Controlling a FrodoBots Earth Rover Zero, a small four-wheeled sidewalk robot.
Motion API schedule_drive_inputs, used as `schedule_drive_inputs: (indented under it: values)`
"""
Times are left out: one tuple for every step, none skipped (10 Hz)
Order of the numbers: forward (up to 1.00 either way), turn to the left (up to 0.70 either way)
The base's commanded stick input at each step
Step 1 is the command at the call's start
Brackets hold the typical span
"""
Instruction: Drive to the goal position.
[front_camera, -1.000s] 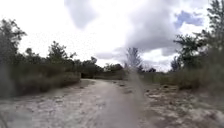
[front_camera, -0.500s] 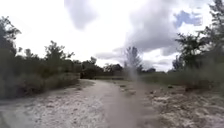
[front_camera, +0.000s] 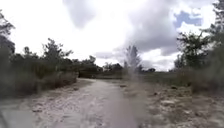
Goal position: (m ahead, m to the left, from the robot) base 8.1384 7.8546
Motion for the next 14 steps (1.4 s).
schedule_drive_inputs:
  values:
    - [0.6,0.15]
    - [0.6,0.15]
    - [0.6,0.15]
    - [0.6,0.15]
    - [0.6,0.15]
    - [0.6,0.15]
    - [0.6,0.15]
    - [0.6,0.15]
    - [0.6,0.15]
    - [0.6,0.15]
    - [0.6,0.15]
    - [0.6,0.15]
    - [0.6,0.15]
    - [0.6,0.13]
